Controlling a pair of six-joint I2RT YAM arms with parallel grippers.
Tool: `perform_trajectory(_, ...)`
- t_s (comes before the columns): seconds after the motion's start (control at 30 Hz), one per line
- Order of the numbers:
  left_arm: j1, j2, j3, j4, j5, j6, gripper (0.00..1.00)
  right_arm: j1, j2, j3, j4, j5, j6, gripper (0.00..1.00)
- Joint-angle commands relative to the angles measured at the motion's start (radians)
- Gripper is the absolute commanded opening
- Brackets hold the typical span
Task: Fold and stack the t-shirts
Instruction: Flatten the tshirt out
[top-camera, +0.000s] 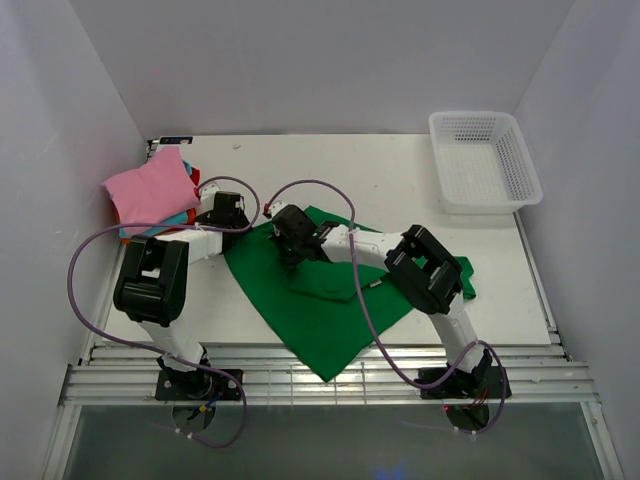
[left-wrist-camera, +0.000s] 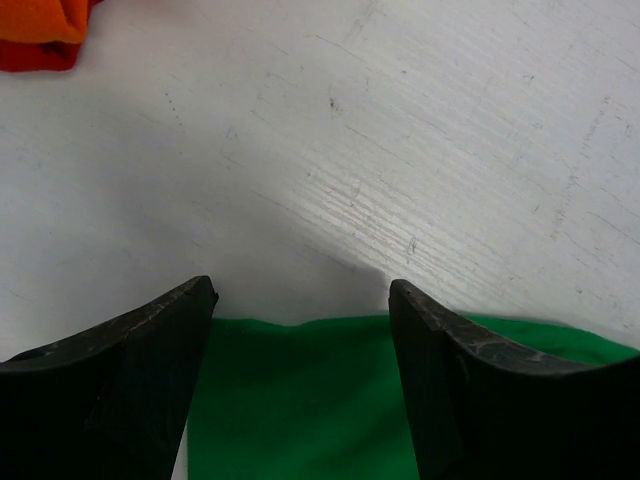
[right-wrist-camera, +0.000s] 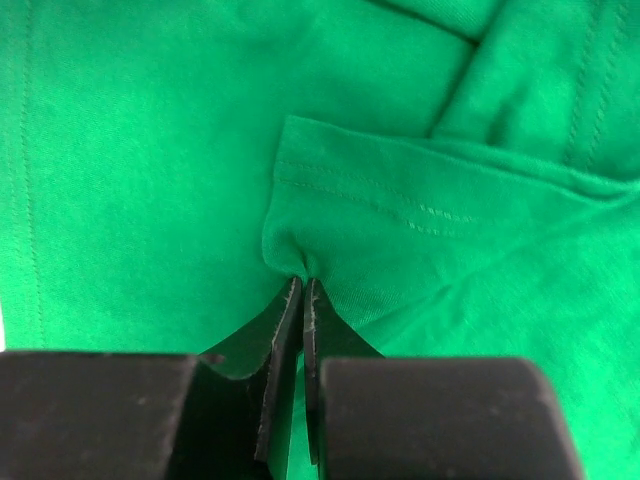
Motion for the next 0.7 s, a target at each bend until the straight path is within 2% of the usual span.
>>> perform_trajectory(0.0,0.008,0.015,0.013,-0.091,-0.02,-0.022,0.82,0.009,-0.077,-0.032,-0.002,0.082,-0.024,0.08)
perform_trajectory(0.3,0.008,0.017,0.018,-0.154,-0.03,-0.046,0.81,0.008,-0.218,-0.072,-0.063,0.252,-0.067,0.08)
perform_trajectory(0.43,0.008,0.006,0.01,-0.185,-0.024,-0.061,0.81,0.008,-0.253,-0.092,-0.066,0.28,-0.073,0.08)
perform_trajectory(0.57,0.008,-0.075,-0.013,-0.197,-0.061,-0.074,0.81,0.008,-0.255,-0.101,-0.071,0.283,-0.071,0.08)
perform_trajectory(0.67,0.008,-0.103,-0.02,-0.209,-0.035,-0.081,0.81,0.008,-0.247,-0.107,-0.071,0.28,-0.062,0.08)
